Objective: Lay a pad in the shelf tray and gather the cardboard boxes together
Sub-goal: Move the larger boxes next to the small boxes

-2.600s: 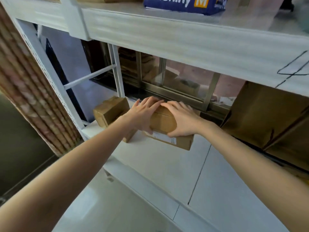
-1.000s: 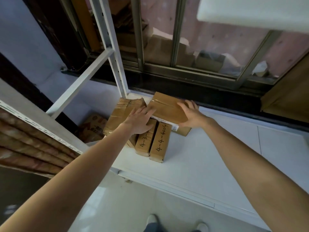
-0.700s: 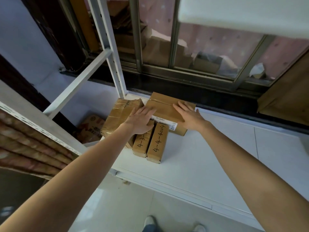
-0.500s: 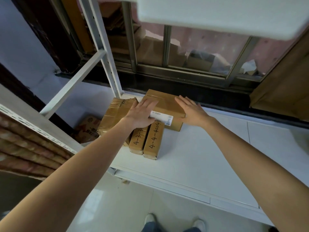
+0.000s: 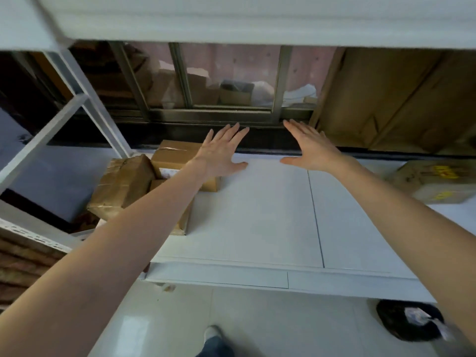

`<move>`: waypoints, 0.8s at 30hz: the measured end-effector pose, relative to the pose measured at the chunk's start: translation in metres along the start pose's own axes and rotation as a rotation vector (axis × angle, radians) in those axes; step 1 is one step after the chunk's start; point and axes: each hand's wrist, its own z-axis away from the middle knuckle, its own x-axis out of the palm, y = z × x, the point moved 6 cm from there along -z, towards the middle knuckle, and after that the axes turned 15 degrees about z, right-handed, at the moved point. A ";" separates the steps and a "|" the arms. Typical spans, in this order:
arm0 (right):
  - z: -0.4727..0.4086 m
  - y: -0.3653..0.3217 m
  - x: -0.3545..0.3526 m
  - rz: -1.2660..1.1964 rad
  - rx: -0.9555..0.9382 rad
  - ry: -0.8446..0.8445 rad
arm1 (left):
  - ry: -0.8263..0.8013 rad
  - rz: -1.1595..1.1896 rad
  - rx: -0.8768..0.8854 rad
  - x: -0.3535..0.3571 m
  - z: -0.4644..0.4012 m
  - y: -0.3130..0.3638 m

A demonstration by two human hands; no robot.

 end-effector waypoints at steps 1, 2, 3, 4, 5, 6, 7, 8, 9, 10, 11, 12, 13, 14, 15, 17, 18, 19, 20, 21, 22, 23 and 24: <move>0.013 0.017 -0.004 0.003 0.013 0.006 | 0.000 0.001 0.005 0.003 -0.003 0.018; 0.027 0.034 -0.008 0.007 0.030 0.012 | -0.001 0.003 0.014 0.007 -0.005 0.038; 0.042 0.051 -0.011 0.012 0.047 0.018 | -0.004 0.005 0.029 0.012 -0.006 0.058; 0.058 0.068 -0.014 0.015 0.066 0.024 | -0.008 0.006 0.047 0.019 -0.008 0.078; 0.074 0.087 -0.016 0.017 0.088 0.031 | -0.011 0.006 0.063 0.026 -0.010 0.099; 0.090 0.105 -0.018 0.017 0.107 0.037 | -0.011 0.006 0.074 0.034 -0.013 0.119; 0.106 0.124 -0.018 0.015 0.128 0.040 | -0.009 0.006 0.078 0.041 -0.015 0.139; 0.122 0.142 -0.018 0.011 0.148 0.043 | -0.007 0.008 0.084 0.049 -0.017 0.158; 0.137 0.161 -0.016 0.005 0.167 0.049 | -0.011 0.010 0.095 0.057 -0.019 0.176; 0.152 0.179 -0.015 0.002 0.183 0.057 | -0.020 0.013 0.110 0.066 -0.021 0.195; 0.167 0.197 -0.013 0.003 0.197 0.058 | -0.035 0.018 0.124 0.075 -0.023 0.214; 0.182 0.213 -0.011 0.007 0.215 0.056 | -0.048 0.026 0.138 0.083 -0.025 0.232; 0.197 0.230 -0.007 0.005 0.241 0.049 | -0.060 0.034 0.154 0.091 -0.027 0.250; 0.210 0.247 -0.003 -0.003 0.271 0.042 | -0.069 0.038 0.171 0.099 -0.030 0.266; 0.224 0.263 0.002 -0.012 0.301 0.033 | -0.081 0.041 0.188 0.106 -0.032 0.282; 0.247 0.292 0.012 -0.031 0.336 0.046 | -0.116 0.047 0.211 0.122 -0.038 0.310; 0.257 0.305 0.017 -0.049 0.353 0.056 | -0.134 0.049 0.221 0.130 -0.042 0.323; 0.267 0.317 0.022 -0.070 0.379 0.059 | -0.150 0.048 0.231 0.137 -0.046 0.335; 0.276 0.328 0.026 -0.088 0.406 0.063 | -0.164 0.045 0.244 0.145 -0.052 0.345; 0.284 0.338 0.031 -0.101 0.430 0.063 | -0.178 0.041 0.256 0.153 -0.057 0.354; 0.290 0.345 0.035 -0.106 0.439 0.069 | -0.188 0.036 0.265 0.161 -0.062 0.362; 0.295 0.353 0.038 -0.110 0.451 0.073 | -0.199 0.028 0.274 0.167 -0.068 0.369; 0.298 0.362 0.042 -0.108 0.464 0.079 | -0.208 0.021 0.284 0.173 -0.075 0.376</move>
